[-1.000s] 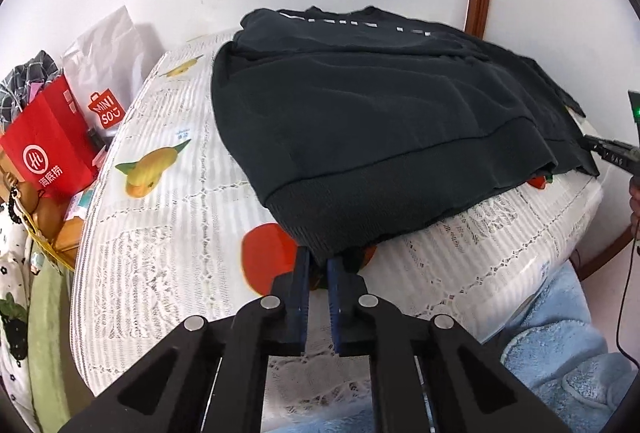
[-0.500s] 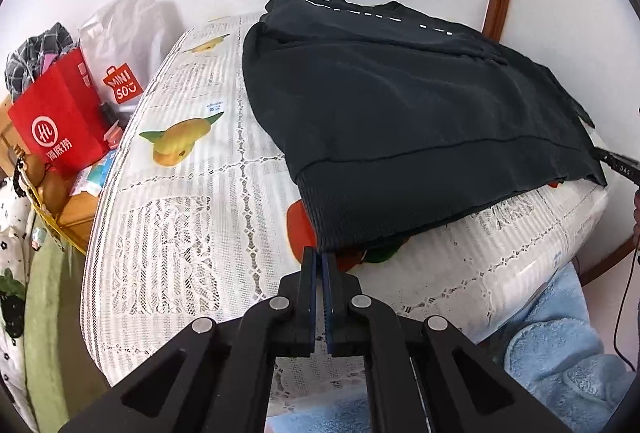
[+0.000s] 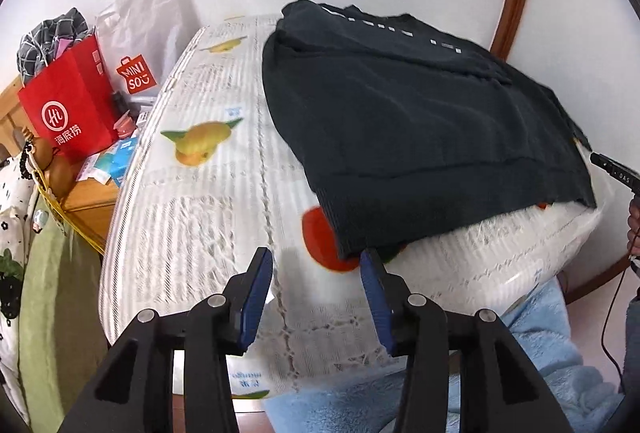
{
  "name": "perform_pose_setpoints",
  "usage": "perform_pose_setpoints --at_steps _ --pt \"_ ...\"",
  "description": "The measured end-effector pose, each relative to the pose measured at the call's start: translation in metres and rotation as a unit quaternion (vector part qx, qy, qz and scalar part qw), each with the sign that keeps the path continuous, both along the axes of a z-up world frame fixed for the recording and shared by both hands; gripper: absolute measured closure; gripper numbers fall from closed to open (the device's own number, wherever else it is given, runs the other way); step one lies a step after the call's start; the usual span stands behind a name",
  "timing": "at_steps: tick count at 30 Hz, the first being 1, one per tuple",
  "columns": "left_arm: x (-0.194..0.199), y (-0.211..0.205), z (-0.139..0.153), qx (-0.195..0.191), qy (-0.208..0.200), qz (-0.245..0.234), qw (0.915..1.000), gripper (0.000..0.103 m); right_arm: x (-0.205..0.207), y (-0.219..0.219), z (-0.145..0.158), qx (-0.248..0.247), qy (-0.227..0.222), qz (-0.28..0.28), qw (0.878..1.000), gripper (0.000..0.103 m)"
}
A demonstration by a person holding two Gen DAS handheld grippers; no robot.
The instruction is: Fold small clothes
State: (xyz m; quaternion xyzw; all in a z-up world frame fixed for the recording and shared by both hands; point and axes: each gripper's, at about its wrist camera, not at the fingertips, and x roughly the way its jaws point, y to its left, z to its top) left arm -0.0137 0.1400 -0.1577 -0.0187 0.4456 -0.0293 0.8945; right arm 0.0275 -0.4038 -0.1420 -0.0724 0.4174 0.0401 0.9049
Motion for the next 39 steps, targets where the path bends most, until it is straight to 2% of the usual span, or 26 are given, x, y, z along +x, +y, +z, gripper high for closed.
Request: perform_pose_setpoints --at_steps 3,7,13,15,21,24,28,30,31,32,33,34,36,39 --pt "0.019 0.002 0.008 -0.015 0.001 0.007 0.9999 0.059 0.011 -0.017 0.013 -0.002 -0.026 -0.022 0.999 0.059" --pt "0.053 -0.007 0.005 -0.008 0.003 0.014 0.9999 0.058 0.039 -0.046 0.015 -0.02 -0.038 -0.066 0.997 0.058" --pt "0.107 -0.022 -0.012 -0.006 0.013 0.031 0.9994 0.058 0.083 -0.089 -0.006 -0.021 -0.014 -0.125 0.992 0.058" --pt "0.118 -0.024 -0.016 0.001 0.013 0.035 0.9993 0.057 0.098 -0.099 -0.011 -0.018 -0.01 -0.129 0.991 0.051" --pt "0.135 -0.024 -0.022 0.021 0.002 0.043 0.9988 0.05 0.14 -0.113 -0.023 -0.032 -0.003 -0.149 0.988 0.049" --pt "0.14 -0.022 -0.025 0.018 0.004 0.047 0.9987 0.045 0.159 -0.118 -0.029 -0.04 0.004 -0.165 0.985 0.049" --pt "0.145 -0.022 -0.027 0.015 -0.002 0.049 0.9987 0.041 0.181 -0.12 -0.042 -0.079 0.017 -0.175 0.981 0.049" --pt "0.145 -0.024 -0.028 0.025 -0.004 0.048 0.9985 0.041 0.187 -0.123 -0.048 -0.084 0.029 -0.18 0.98 0.051" --pt "0.145 -0.026 -0.028 0.029 -0.005 0.047 0.9985 0.04 0.189 -0.125 -0.048 -0.078 0.026 -0.182 0.98 0.052" --pt "0.145 -0.026 -0.028 0.03 -0.005 0.048 0.9984 0.04 0.19 -0.128 -0.048 -0.071 0.027 -0.184 0.98 0.064" --pt "0.146 -0.027 -0.028 0.029 -0.006 0.048 0.9984 0.04 0.192 -0.13 -0.049 -0.075 0.03 -0.19 0.978 0.083" --pt "0.146 -0.026 -0.029 0.026 -0.007 0.048 0.9985 0.04 0.193 -0.132 -0.051 -0.08 0.031 -0.193 0.977 0.09" --pt "0.146 -0.025 -0.029 0.02 -0.01 0.048 0.9986 0.039 0.196 -0.13 -0.05 -0.093 0.03 -0.19 0.977 0.097" --pt "0.145 -0.024 -0.029 0.018 -0.013 0.045 0.9988 0.039 0.194 -0.124 -0.036 -0.096 0.024 -0.195 0.976 0.098"
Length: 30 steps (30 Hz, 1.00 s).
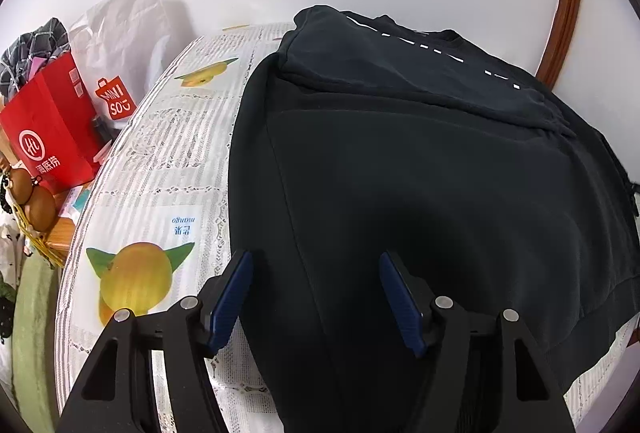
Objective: Fold small clothes
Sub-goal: 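Grasp the cuff of the other sleeve with the right gripper, then fold the held sleeve across the sweatshirt body with the right gripper, release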
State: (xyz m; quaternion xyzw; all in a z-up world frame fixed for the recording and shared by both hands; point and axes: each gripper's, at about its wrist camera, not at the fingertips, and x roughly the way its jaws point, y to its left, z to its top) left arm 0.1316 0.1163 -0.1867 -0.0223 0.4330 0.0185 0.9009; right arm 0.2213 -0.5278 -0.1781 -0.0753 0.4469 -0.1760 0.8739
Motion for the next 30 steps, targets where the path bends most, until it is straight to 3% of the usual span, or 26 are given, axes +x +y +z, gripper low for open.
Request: perform_pose_setpoints --at_steps 5,8,11,13,16,21,25,30 --pt "0.001 0.0 0.0 0.003 0.001 -0.008 1.0 0.038 -0.004 0.05 0.052 0.002 -0.042 0.05 0.998 0.098" --pt "0.003 0.003 0.001 0.004 0.009 -0.015 0.9998 0.038 0.0 0.099 0.084 0.013 -0.06 0.095 0.994 0.098" --pt "0.002 0.008 0.002 0.031 0.004 -0.012 0.9994 0.036 0.005 0.17 0.105 0.018 -0.06 0.16 0.985 0.098" --pt "0.0 0.014 0.001 0.037 0.003 -0.011 0.9993 0.036 0.006 0.214 0.109 0.014 -0.057 0.198 0.978 0.098" --pt "0.0 0.029 -0.001 0.0 0.007 -0.012 0.9999 0.034 0.009 0.289 0.109 0.03 -0.046 0.261 0.964 0.098" --pt "-0.004 0.037 -0.004 -0.006 -0.003 -0.014 0.9999 0.03 0.013 0.401 0.099 0.066 -0.025 0.342 0.937 0.098" --pt "-0.004 0.035 -0.005 -0.001 0.0 -0.013 0.9999 0.028 0.019 0.475 0.088 0.094 -0.011 0.388 0.917 0.098" --pt "-0.002 0.034 -0.006 -0.001 0.003 -0.014 0.9999 0.024 0.033 0.531 0.078 0.136 -0.005 0.414 0.9 0.098"
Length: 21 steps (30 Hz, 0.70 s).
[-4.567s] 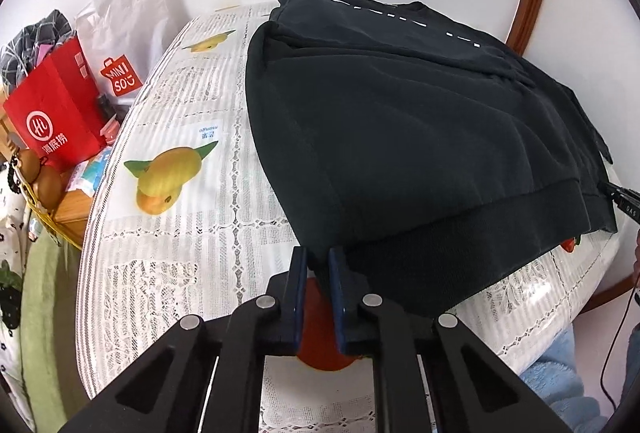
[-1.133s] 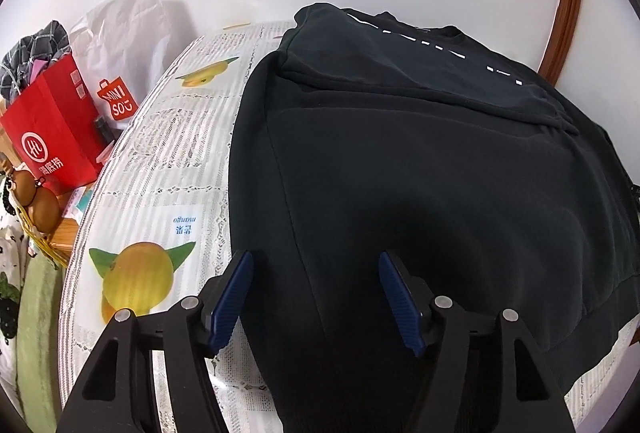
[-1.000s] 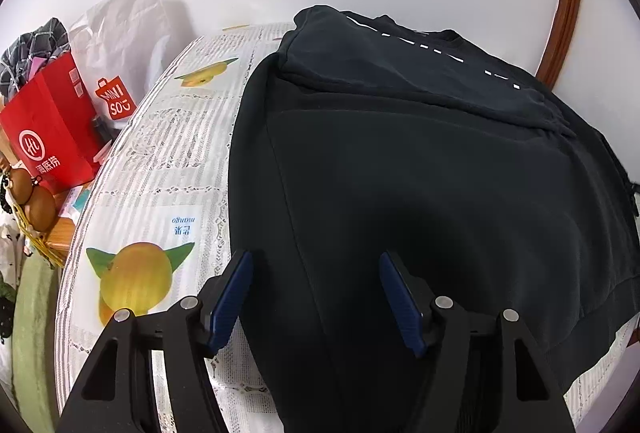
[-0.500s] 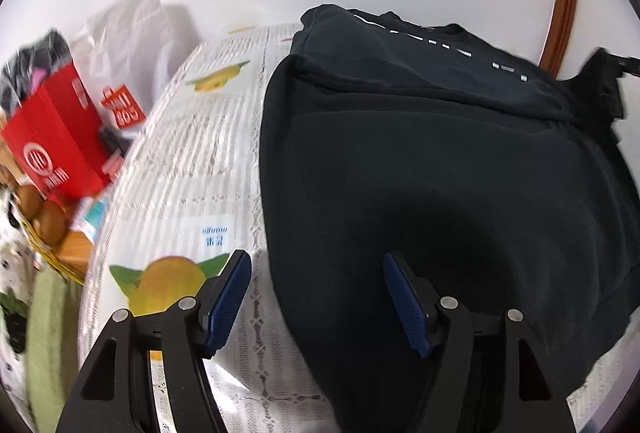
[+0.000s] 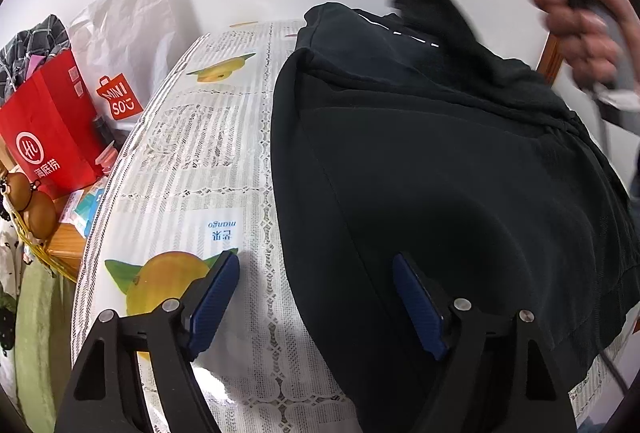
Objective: Fold small clothes
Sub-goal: 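Fold the held sleeve across the sweatshirt body with the right gripper, release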
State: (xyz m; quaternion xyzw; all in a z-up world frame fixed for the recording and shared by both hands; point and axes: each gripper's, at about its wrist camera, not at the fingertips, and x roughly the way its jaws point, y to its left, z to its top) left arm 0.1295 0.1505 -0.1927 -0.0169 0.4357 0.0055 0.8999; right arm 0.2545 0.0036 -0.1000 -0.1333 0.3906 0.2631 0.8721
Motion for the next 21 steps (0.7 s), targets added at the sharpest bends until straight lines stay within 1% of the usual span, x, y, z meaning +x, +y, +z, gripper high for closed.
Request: perform_pose_setpoints --at_steps 3,5,6,7,9,10,12,13,15,18,21 --pt "0.001 -0.001 0.0 -0.001 0.0 0.0 1.0 0.024 0.019 0.032 -0.016 0.007 0.01 -0.004 1.0 0.098" --pt "0.001 0.0 0.0 -0.003 0.001 0.0 1.0 0.023 0.03 0.045 -0.027 0.007 0.019 -0.007 1.0 0.098" --pt "0.001 0.0 0.0 -0.003 0.001 0.0 1.0 0.023 0.035 0.048 -0.031 0.001 0.024 -0.01 1.0 0.093" --pt "0.001 -0.001 0.0 -0.003 0.001 0.0 1.0 0.023 0.04 0.05 -0.037 0.0 0.037 -0.013 0.999 0.091" --pt "0.001 0.0 0.0 -0.003 0.001 0.0 1.0 0.023 0.047 0.048 -0.044 0.01 0.054 -0.009 0.998 0.086" --pt "0.001 0.0 0.0 -0.003 0.001 0.0 1.0 0.023 0.047 0.043 -0.044 0.014 0.056 -0.008 0.998 0.082" --pt "0.001 0.0 0.0 -0.003 0.001 0.0 1.0 0.023 0.043 0.023 -0.04 0.021 0.04 -0.018 0.999 0.07" --pt "0.001 0.0 0.0 -0.003 0.001 0.0 1.0 0.023 0.042 0.014 -0.038 0.02 0.035 -0.023 0.999 0.068" --pt "0.001 0.0 0.0 -0.003 0.0 0.0 1.0 0.022 0.038 -0.015 -0.036 0.015 0.026 -0.037 0.999 0.067" --pt "0.001 0.0 0.0 -0.003 0.0 0.0 1.0 0.022 0.031 -0.067 -0.038 -0.008 0.019 -0.068 0.997 0.067" --pt "0.001 0.0 0.0 -0.005 0.0 0.0 1.0 0.022 0.018 -0.128 -0.043 -0.034 0.015 -0.109 0.993 0.066"
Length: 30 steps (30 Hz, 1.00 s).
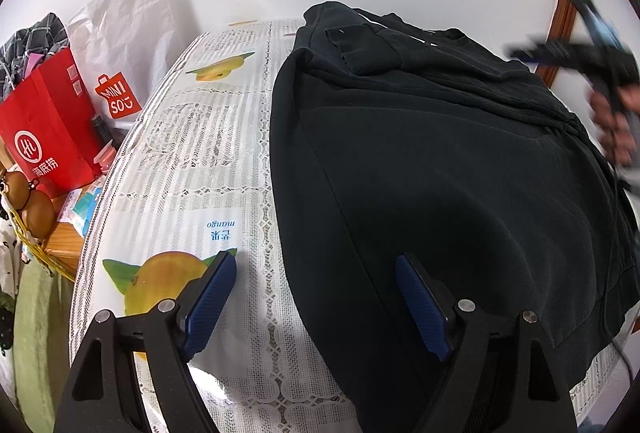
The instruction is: Fold small clothes
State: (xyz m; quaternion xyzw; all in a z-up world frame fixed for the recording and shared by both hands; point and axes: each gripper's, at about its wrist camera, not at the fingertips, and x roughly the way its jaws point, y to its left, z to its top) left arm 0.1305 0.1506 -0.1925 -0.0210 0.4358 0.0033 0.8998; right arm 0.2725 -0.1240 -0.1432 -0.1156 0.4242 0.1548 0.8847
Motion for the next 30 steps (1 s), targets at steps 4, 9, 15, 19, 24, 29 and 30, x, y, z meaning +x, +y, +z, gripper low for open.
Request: perform_pose_setpoints --at_steps 4,9,15,19,24,29,30 --pt "-0.001 0.0 0.001 -0.004 -0.002 0.001 1.0 0.023 -0.024 -0.077 -0.006 -0.046 -0.014 -0.063 0.997 0.066" --pt "-0.01 -0.002 0.004 -0.011 0.001 0.004 0.9999 0.026 -0.068 -0.169 -0.007 -0.079 -0.015 -0.126 0.989 0.065" --pt "-0.036 -0.009 0.009 -0.026 -0.005 0.0 0.9997 0.044 -0.12 -0.241 -0.024 -0.039 0.024 -0.148 0.988 0.054" --pt "-0.044 -0.016 0.011 -0.05 0.004 -0.002 0.9987 0.073 -0.144 -0.257 -0.044 -0.02 0.049 -0.151 0.987 0.054" --pt "-0.048 -0.024 0.011 -0.063 0.008 0.007 0.9979 0.093 -0.167 -0.26 -0.051 0.027 0.032 -0.147 0.988 0.088" --pt "-0.064 -0.026 0.016 -0.07 0.014 0.012 0.9974 0.094 -0.179 -0.265 -0.045 0.033 0.016 -0.139 0.99 0.096" --pt "-0.066 -0.026 0.015 -0.071 0.018 0.011 0.9973 0.094 -0.184 -0.271 -0.045 0.04 0.018 -0.142 0.989 0.096"
